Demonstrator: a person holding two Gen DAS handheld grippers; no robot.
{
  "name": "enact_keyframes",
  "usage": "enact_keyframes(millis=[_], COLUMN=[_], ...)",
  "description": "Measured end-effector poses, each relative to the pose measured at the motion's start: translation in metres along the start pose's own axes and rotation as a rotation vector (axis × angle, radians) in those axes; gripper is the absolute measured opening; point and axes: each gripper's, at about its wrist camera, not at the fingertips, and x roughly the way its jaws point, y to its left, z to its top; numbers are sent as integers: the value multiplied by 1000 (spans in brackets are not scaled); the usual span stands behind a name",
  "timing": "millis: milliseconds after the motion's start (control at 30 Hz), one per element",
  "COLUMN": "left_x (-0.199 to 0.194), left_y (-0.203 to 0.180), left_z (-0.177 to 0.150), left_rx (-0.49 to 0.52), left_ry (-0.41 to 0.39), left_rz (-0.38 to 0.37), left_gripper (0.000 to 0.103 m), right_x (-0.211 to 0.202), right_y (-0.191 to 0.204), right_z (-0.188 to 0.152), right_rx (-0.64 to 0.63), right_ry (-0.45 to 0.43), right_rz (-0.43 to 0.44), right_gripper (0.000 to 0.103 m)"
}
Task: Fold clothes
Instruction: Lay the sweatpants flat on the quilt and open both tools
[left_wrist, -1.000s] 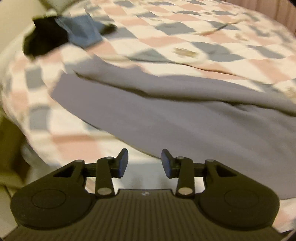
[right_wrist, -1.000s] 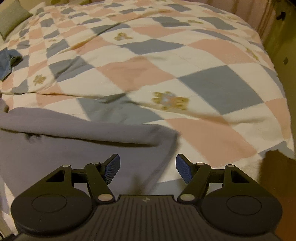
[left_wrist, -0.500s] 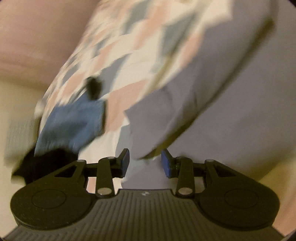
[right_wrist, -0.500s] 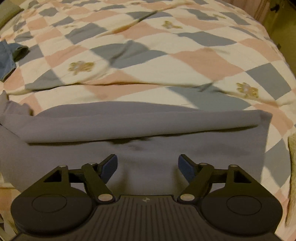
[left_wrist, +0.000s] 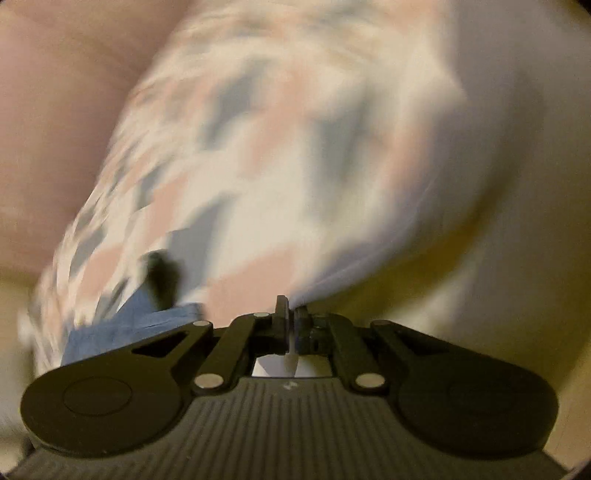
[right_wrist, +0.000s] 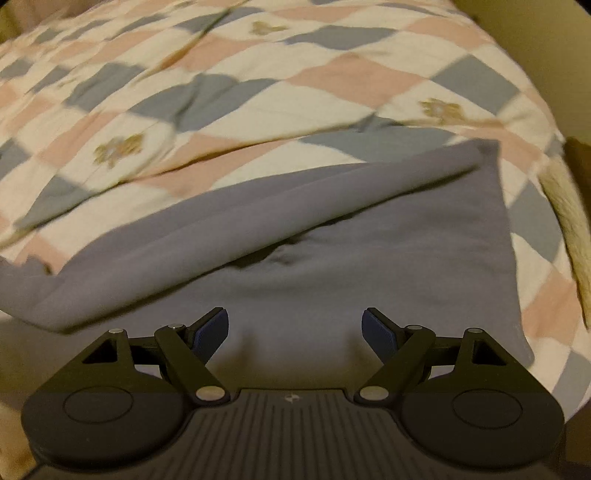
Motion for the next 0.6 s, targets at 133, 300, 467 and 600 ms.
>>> enact_keyframes(millis=[133, 300, 467, 600], left_x=[13, 68, 93, 115], left_y=[69, 104, 99, 102], left_z=[43, 29, -24, -44], left_rx=[-259, -599, -1027, -1347], left_ry=[-7, 200, 292, 240], left_rz=[-42, -164, -450, -577], left_gripper=[8, 15, 19, 25], right_x=[1, 4, 18, 25], right_y=[-2, -1, -7, 0], right_z=[5, 1, -6, -6], right_rx=[58, 75, 126, 128], right_ry=[-1, 15, 74, 103], right_rz=[-7, -7, -19, -6], right_gripper=[82, 85, 86, 86])
